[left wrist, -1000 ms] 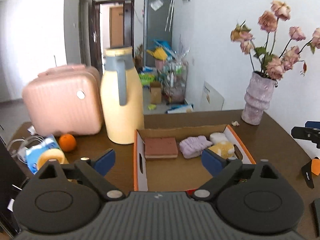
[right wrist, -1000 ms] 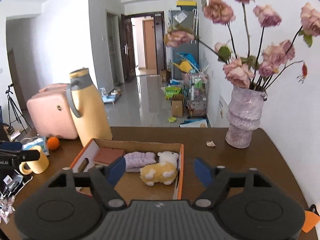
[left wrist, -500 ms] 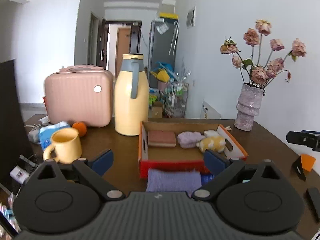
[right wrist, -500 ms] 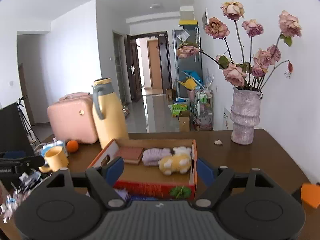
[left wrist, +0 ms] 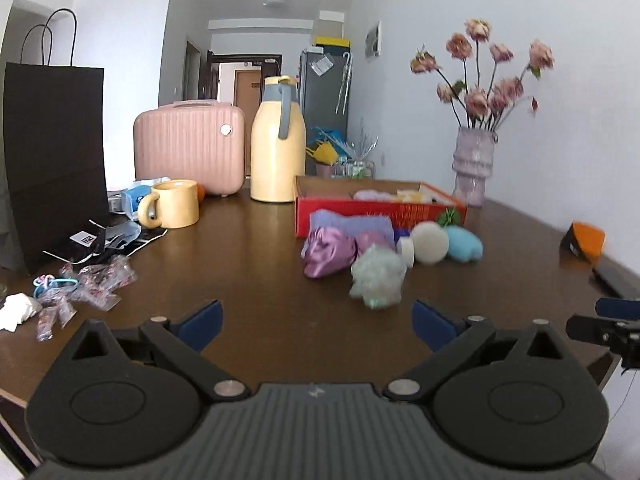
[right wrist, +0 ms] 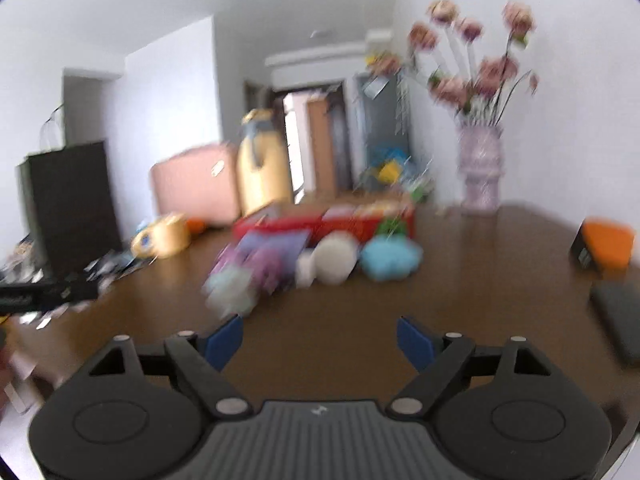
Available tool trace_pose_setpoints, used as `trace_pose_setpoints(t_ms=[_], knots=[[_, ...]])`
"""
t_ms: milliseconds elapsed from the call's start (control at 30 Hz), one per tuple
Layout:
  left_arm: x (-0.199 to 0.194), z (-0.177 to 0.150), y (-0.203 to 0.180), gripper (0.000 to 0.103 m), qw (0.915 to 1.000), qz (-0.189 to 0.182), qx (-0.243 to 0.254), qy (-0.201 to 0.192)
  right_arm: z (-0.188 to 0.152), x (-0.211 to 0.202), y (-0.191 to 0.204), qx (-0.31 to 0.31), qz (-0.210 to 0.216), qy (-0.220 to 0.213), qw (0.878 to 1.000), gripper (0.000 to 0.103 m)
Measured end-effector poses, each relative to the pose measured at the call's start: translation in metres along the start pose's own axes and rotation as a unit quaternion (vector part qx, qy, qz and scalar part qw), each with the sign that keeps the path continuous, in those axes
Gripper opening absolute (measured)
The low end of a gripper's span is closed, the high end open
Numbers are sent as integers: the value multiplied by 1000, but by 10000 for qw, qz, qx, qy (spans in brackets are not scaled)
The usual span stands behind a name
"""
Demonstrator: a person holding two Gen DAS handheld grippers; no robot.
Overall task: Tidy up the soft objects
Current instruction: 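Withdraw both open grippers from the box back over the pile, then close both grippers together on the lavender washcloth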
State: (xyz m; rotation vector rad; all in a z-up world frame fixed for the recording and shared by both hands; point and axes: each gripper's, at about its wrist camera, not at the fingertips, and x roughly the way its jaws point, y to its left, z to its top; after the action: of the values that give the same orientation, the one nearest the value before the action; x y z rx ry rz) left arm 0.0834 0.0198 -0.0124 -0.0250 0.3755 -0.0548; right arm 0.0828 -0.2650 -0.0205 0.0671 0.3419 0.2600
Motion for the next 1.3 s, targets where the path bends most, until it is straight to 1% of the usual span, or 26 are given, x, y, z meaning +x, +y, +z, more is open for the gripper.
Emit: trace_pose_setpoints(t_ms=[67, 133, 200, 267, 433, 500, 567, 667, 767, 867, 933, 1000, 1033, 1100, 1167, 1233, 1267, 1300], knots=[[3, 1, 0, 103, 10000, -11, -20, 33, -10, -5, 5, -163, 152, 196, 9996, 84], [8, 4, -1, 103, 10000, 19, -50, 25, -10, -7, 9, -272, 75, 131, 9995, 84], [12, 6, -1, 103, 10000, 8, -48, 14, -4, -5, 8, -158, 48, 70, 9998, 84], [17, 7, -1, 103, 10000, 9, -55, 37, -1, -3, 7, -16, 134, 30, 9999, 84], [44, 9, 9, 102, 9994, 97, -203, 254, 2, 14, 9, -40, 140, 129, 9998, 82], [57, 15, 14, 102, 9991, -1, -297, 302, 4, 27, 8, 21, 146, 230, 9996, 75], [74, 24, 20, 100, 9985, -214, -352, 357, 11, 42, 7, 60, 229, 326, 9992, 72], [106, 46, 25, 92, 9980, -394, -349, 348, 27, 68, 3, 202, 406, 351, 9984, 69], [152, 72, 33, 86, 9966, -585, -414, 400, 50, 106, -1, 391, 554, 377, 9970, 64], [209, 93, 41, 81, 9928, -829, -482, 714, 72, 157, 0, 400, 645, 466, 9960, 62], [247, 102, 48, 78, 9877, -1149, -490, 938, 86, 194, 2, 360, 696, 567, 9953, 62], [286, 105, 58, 72, 9802, -1250, -773, 1330, 98, 232, 5, 374, 793, 700, 9937, 62], [300, 104, 63, 69, 9763, -1351, -875, 1447, 102, 248, 6, 389, 839, 761, 9928, 62], [324, 97, 71, 62, 9685, -1466, -1097, 1686, 107, 281, 8, 361, 901, 929, 9909, 62], [335, 91, 77, 55, 9629, -1606, -1178, 1819, 108, 311, 11, 307, 841, 1208, 9886, 61], [338, 87, 81, 38, 9578, -1784, -1275, 1858, 104, 329, 12, 240, 736, 1301, 9885, 59], [339, 86, 82, 33, 9545, -1893, -1344, 1874, 102, 332, 15, 177, 692, 1216, 9900, 60], [340, 86, 83, 21, 9527, -1958, -1387, 1867, 102, 335, 17, 128, 646, 1161, 9910, 57]])
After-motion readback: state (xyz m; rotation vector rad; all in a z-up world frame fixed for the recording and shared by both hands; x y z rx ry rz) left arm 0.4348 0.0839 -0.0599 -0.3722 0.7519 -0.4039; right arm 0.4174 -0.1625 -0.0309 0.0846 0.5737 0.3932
